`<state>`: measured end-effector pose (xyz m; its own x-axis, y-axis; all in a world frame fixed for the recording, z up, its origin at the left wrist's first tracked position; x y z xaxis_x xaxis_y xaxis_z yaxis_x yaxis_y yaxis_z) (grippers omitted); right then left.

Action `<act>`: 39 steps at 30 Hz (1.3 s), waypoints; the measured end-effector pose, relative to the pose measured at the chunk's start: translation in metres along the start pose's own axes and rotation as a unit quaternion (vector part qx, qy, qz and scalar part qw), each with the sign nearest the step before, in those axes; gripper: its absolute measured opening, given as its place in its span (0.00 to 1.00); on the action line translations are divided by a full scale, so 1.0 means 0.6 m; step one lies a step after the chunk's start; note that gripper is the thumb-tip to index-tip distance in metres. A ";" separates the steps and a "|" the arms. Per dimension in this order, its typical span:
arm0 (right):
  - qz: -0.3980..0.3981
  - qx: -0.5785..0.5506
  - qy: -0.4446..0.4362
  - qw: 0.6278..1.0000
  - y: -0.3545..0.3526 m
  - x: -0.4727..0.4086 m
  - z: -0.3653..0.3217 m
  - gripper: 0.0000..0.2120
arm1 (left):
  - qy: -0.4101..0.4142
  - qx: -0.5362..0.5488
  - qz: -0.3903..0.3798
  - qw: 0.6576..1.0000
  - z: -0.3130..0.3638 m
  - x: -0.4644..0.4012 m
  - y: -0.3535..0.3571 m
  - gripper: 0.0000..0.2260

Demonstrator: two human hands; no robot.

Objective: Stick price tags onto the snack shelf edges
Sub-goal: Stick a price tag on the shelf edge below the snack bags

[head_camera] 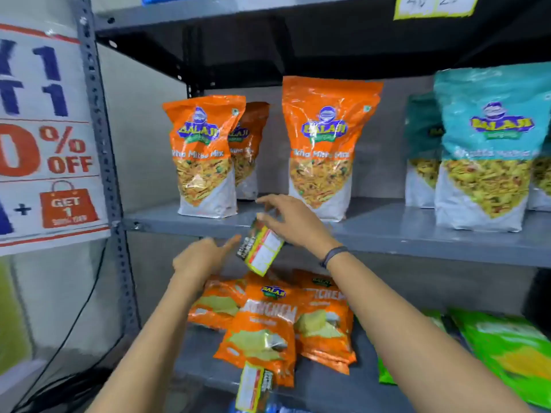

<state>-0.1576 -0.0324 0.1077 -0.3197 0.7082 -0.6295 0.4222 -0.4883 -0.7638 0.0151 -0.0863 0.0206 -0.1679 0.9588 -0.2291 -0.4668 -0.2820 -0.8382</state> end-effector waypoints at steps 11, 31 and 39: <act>-0.015 -0.018 0.134 0.991 0.049 -0.040 0.037 0.08 | 0.145 0.394 -0.155 0.894 0.059 0.016 0.037 0.16; 0.067 0.162 0.135 0.975 0.029 0.053 0.025 0.11 | 0.417 0.002 0.184 0.890 0.092 0.034 -0.027 0.12; 0.129 0.049 0.177 0.975 0.009 0.056 0.038 0.10 | 0.365 0.067 0.176 0.912 0.091 0.020 -0.046 0.18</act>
<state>-0.1855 -0.0228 0.0791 0.1060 0.6791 -0.7264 0.3606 -0.7070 -0.6083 -0.0214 -0.0687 0.0683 0.2724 0.5605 -0.7820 -0.6066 -0.5308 -0.5918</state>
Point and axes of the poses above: each hand's wrist, its own x-axis away from the middle knuckle, its own y-axis out of the palm, z = x × y, the point moved 9 cm from there along -x, towards the middle knuckle, and after that the axes turned 2 degrees about x, right-handed, at the moved point
